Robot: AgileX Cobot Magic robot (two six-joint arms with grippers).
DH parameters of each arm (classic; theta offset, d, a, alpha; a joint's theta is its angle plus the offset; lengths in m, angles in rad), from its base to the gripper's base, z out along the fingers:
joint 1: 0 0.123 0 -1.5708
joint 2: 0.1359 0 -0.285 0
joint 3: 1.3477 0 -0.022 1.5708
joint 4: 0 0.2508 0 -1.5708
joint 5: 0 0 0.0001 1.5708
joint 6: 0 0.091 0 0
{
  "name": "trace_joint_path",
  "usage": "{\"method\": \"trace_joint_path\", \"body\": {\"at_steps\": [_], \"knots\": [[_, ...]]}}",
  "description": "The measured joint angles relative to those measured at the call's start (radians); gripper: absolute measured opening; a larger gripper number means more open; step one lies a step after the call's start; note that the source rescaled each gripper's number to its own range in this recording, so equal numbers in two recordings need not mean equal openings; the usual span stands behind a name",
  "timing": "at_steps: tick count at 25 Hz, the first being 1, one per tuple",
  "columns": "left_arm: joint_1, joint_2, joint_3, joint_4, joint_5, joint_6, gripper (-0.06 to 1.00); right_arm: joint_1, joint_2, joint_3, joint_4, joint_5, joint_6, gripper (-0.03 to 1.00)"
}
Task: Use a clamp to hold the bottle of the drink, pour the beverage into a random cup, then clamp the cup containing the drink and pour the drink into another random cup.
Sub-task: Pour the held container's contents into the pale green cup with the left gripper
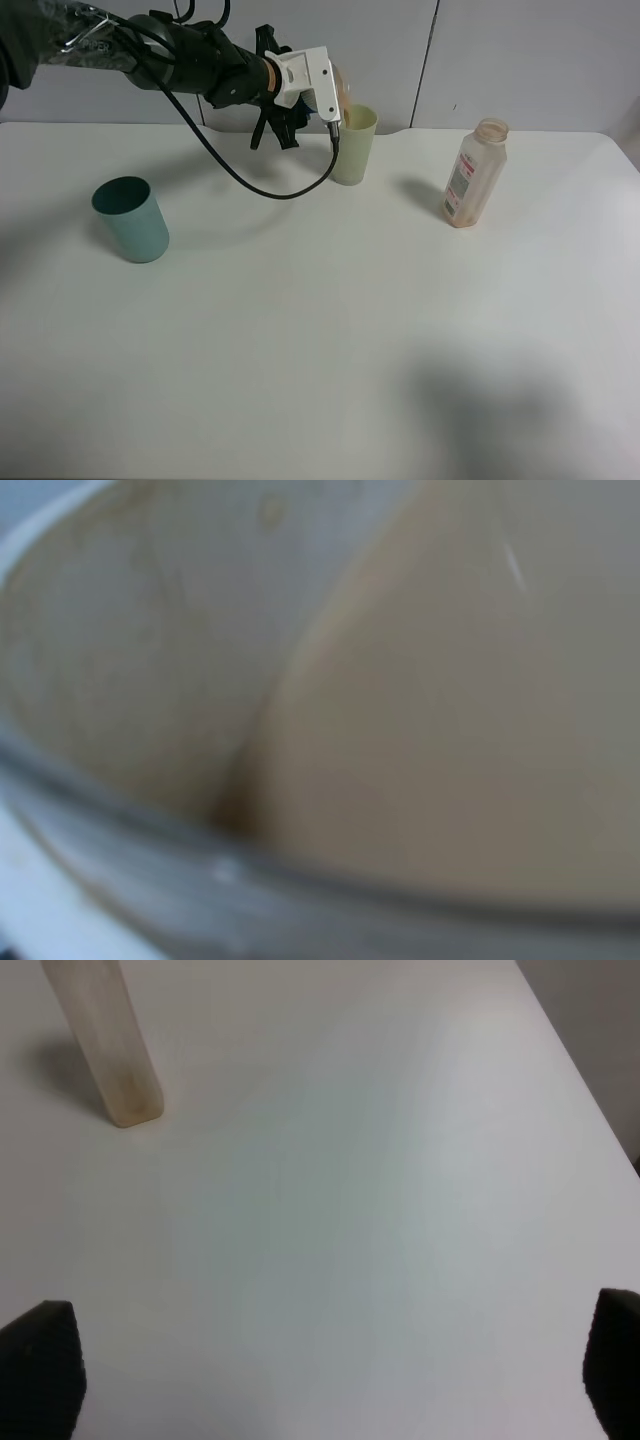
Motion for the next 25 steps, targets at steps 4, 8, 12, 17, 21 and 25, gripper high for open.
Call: {"method": "trace_joint_path", "body": {"at_steps": [4, 8, 12, 17, 21, 25], "knots": [[0.0, 0.0, -0.028, 0.0, -0.003, 0.012, 0.02, 0.0, 0.0, 0.0, 0.0, 0.0, 0.0, 1.0], [0.0, -0.003, -0.034, 0.001, -0.003, 0.021, 0.02, 0.0, 0.0, 0.0, 0.0, 0.0, 0.0, 1.0], [0.0, -0.003, -0.034, 0.008, -0.002, 0.023, 0.02, 0.0, 0.0, 0.0, 0.0, 0.0, 0.0, 1.0], [0.0, -0.003, -0.034, 0.025, -0.002, 0.023, 0.02, 0.0, 0.0, 0.0, 0.0, 0.0, 0.0, 1.0], [0.0, -0.003, -0.034, 0.046, -0.002, 0.023, 0.02, 0.0, 0.0, 0.0, 0.0, 0.0, 0.0, 1.0], [0.0, -0.003, -0.034, 0.055, -0.001, 0.023, 0.02, 0.0, 0.0, 0.0, 0.0, 0.0, 0.0, 1.0]]}}
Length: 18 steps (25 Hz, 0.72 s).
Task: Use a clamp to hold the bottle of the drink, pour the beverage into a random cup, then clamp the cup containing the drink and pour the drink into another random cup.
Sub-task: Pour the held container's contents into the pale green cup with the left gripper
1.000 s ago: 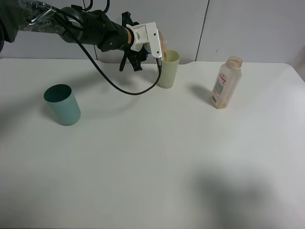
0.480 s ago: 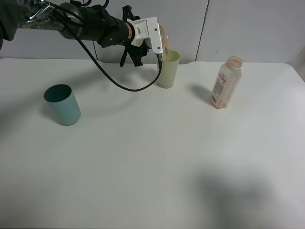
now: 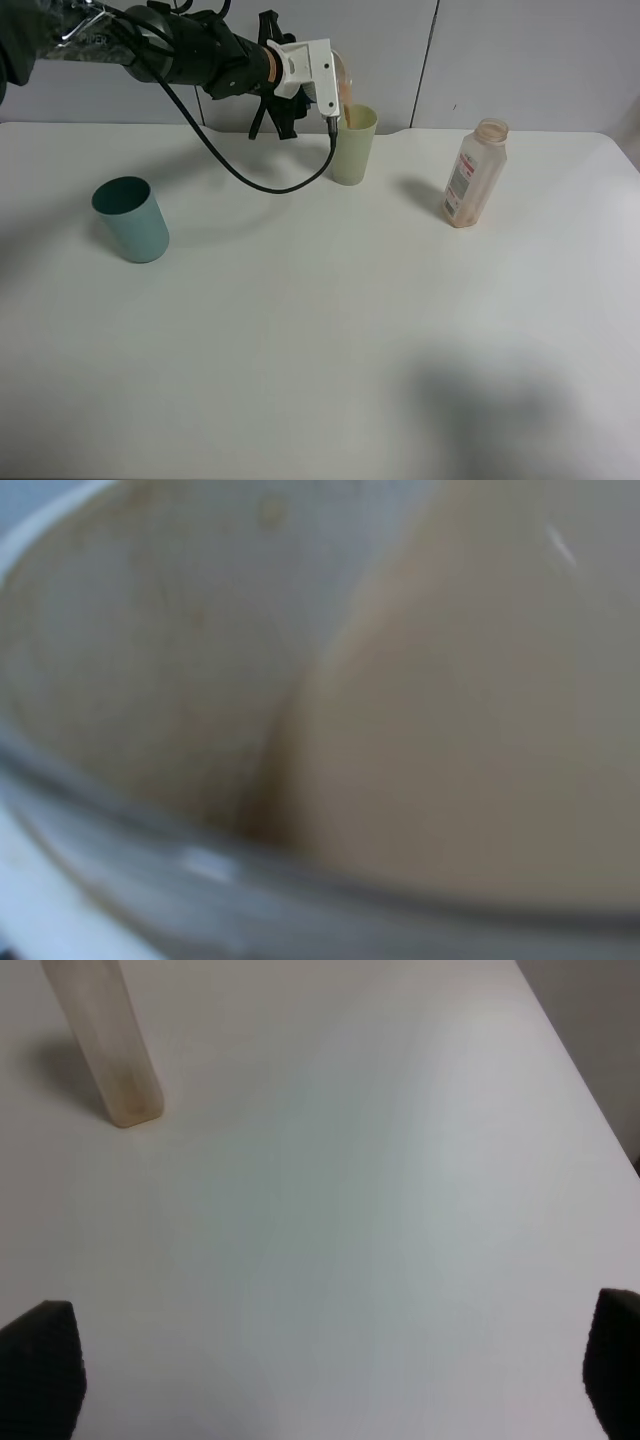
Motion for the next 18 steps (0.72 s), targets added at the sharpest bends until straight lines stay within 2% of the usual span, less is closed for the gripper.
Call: {"method": "trace_joint_path", "body": {"at_steps": [18], "knots": [[0.0, 0.0, 0.0, 0.005, 0.0, 0.049, 0.02, 0.0, 0.0, 0.0, 0.0, 0.0, 0.0, 1.0]]}}
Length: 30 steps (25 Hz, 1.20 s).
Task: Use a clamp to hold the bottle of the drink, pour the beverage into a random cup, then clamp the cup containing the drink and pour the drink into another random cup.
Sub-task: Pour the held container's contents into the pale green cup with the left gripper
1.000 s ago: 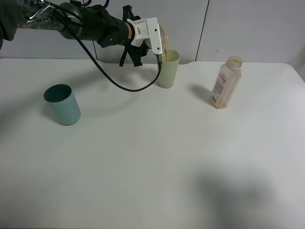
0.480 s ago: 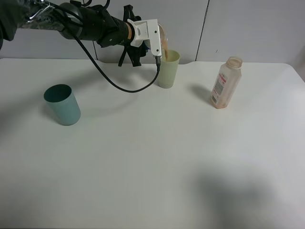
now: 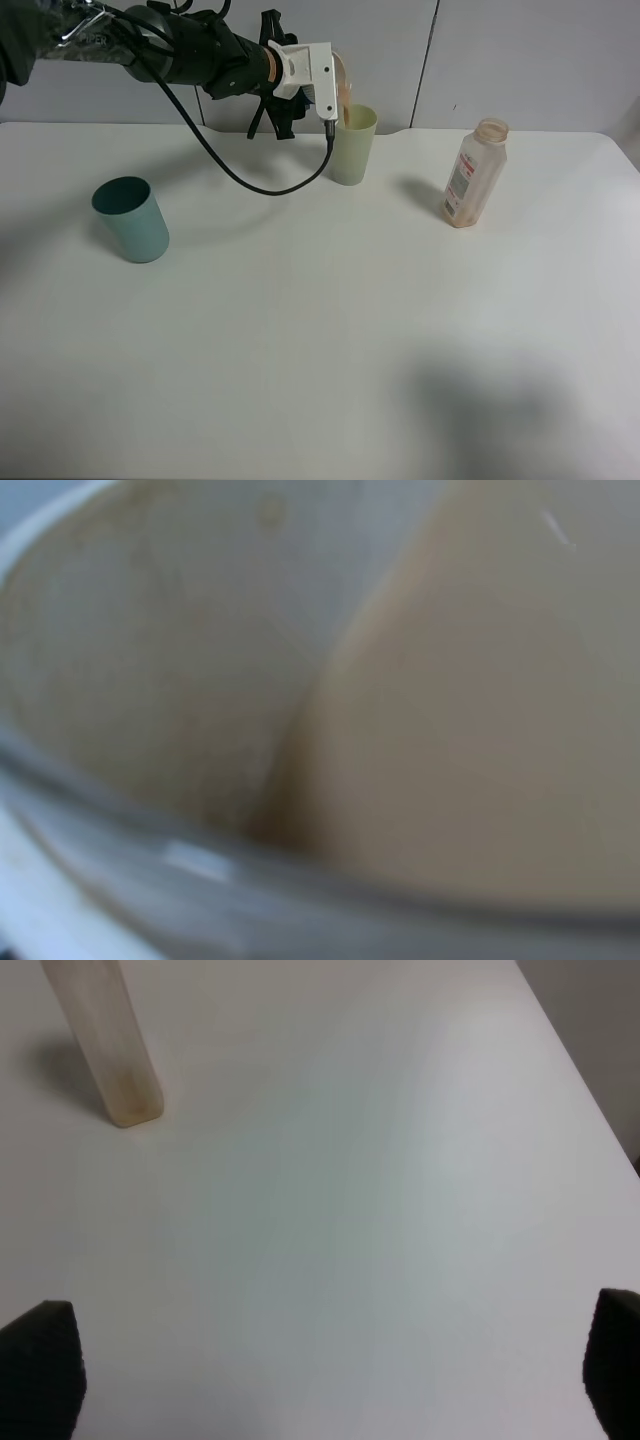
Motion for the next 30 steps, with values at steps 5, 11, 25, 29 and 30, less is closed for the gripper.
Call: {"method": "trace_joint_path", "body": {"at_steps": [5, 11, 25, 29, 30], "knots": [[0.0, 0.0, 0.0, 0.0, 0.0, 0.018, 0.02, 0.0, 0.0, 0.0, 0.0, 0.0, 0.0, 1.0], [0.0, 0.0, 0.0, 0.003, 0.0, 0.018, 0.02, 0.0, 0.0, 0.0, 0.0, 0.0, 0.0, 1.0], [0.0, 0.0, 0.0, 0.046, 0.0, 0.049, 0.02, 0.0, 0.0, 0.0, 0.0, 0.0, 0.0, 1.0], [0.0, 0.0, 0.0, 0.046, 0.0, 0.078, 0.02, 0.0, 0.0, 0.0, 0.0, 0.0, 0.0, 1.0], [0.0, 0.0, 0.0, 0.046, 0.0, 0.078, 0.02, 0.0, 0.0, 0.0, 0.0, 0.0, 0.0, 1.0]]}}
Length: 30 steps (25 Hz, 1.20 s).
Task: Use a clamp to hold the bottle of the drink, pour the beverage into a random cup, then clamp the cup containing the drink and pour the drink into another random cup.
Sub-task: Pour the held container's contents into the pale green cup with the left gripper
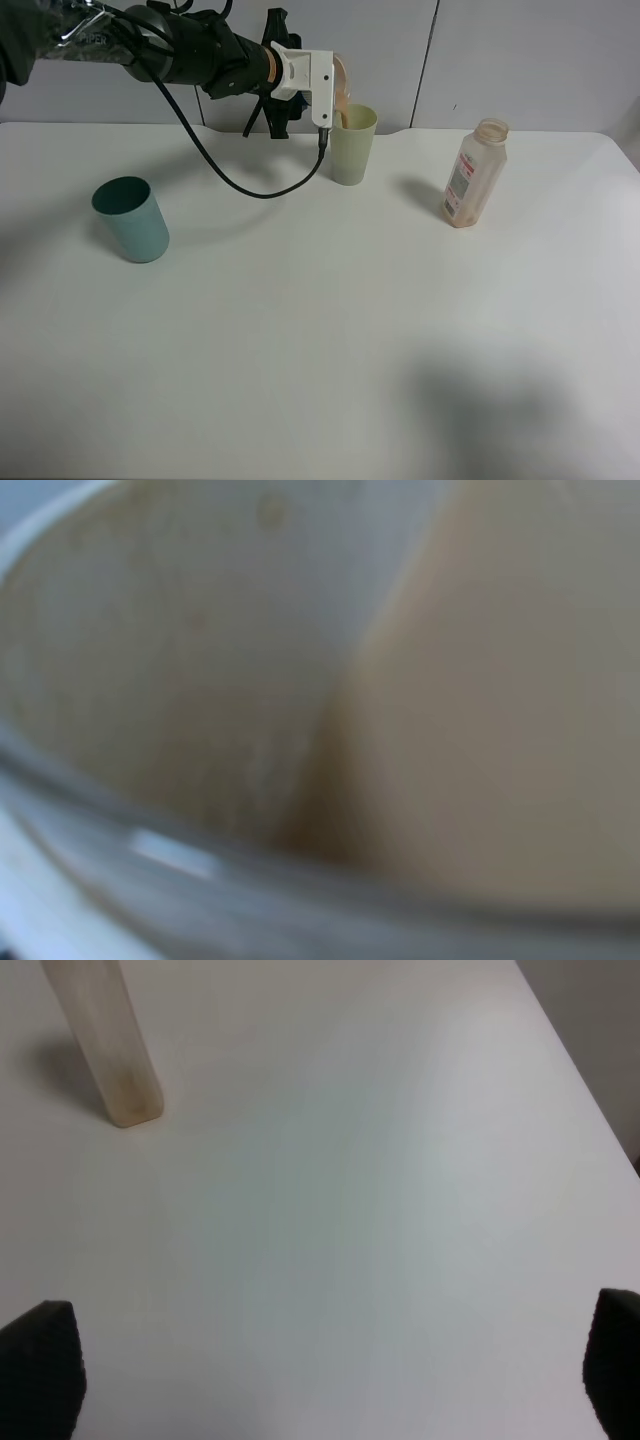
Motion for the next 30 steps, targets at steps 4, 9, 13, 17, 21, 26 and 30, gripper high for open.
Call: {"method": "trace_joint_path", "body": {"at_steps": [4, 9, 13, 17, 21, 26, 30], "knots": [[0.0, 0.0, 0.0, 0.0, -0.001, 0.003, 0.02, 0.0, 0.0, 0.0, 0.0, 0.0, 0.0, 1.0], [0.0, 0.0, 0.0, 0.023, -0.011, 0.011, 0.02, 0.0, 0.0, 0.0, 0.0, 0.0, 0.0, 1.0], [0.0, 0.0, 0.0, 0.06, -0.027, 0.015, 0.02, 0.0, 0.0, 0.0, 0.0, 0.0, 0.0, 1.0], [0.0, 0.0, 0.0, 0.08, -0.027, 0.015, 0.02, 0.0, 0.0, 0.0, 0.0, 0.0, 0.0, 1.0], [0.0, 0.0, 0.0, 0.083, -0.027, 0.015, 0.02, 0.0, 0.0, 0.0, 0.0, 0.0, 0.0, 1.0], [0.0, 0.0, 0.0, 0.083, -0.027, 0.019, 0.02, 0.0, 0.0, 0.0, 0.0, 0.0, 0.0, 1.0], [0.0, 0.0, 0.0, 0.083, -0.027, 0.036, 0.02, 0.0, 0.0, 0.0, 0.0, 0.0, 0.0, 1.0]]}}
